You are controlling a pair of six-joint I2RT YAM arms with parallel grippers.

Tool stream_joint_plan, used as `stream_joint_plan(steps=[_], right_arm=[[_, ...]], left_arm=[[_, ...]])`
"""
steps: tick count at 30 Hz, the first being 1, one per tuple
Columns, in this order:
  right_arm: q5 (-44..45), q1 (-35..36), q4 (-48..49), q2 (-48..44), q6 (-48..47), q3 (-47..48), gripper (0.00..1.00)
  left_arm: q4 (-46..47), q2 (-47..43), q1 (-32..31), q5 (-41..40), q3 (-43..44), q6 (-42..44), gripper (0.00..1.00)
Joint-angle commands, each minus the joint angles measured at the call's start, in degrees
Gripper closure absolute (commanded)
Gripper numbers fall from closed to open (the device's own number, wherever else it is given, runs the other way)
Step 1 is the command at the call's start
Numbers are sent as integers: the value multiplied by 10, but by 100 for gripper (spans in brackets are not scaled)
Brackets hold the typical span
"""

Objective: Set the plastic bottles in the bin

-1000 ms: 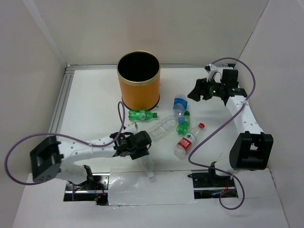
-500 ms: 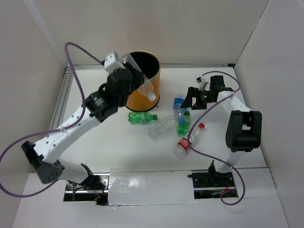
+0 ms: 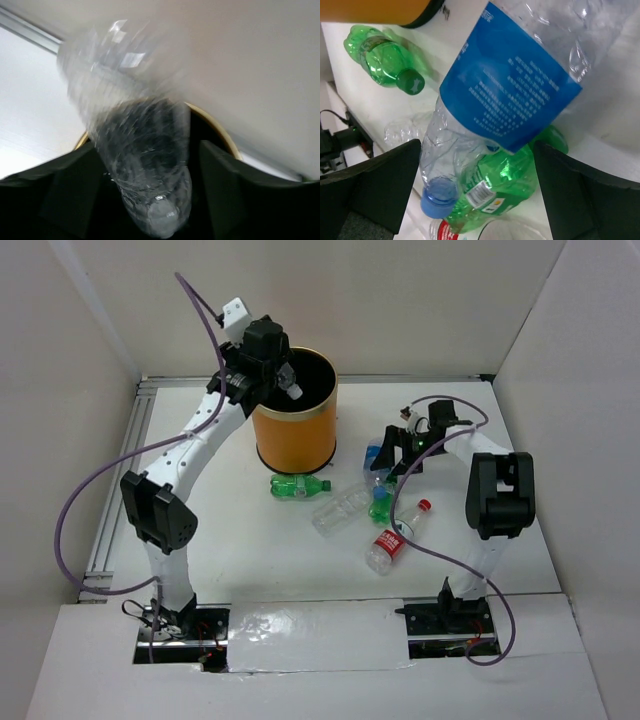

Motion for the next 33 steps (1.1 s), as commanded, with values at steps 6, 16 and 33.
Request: stream_joint_plan(steps=[6, 16, 33], right_arm=[[13, 35, -14, 68, 16, 73, 3], [-29, 6, -31, 69, -20, 99, 74], [-13, 183, 73, -66, -180, 470, 84]], left_arm=[[-7, -61, -21, -8, -8, 105, 0], [38, -441, -199, 75, -515, 27, 3], [48, -404, -482, 4, -733, -1, 2]])
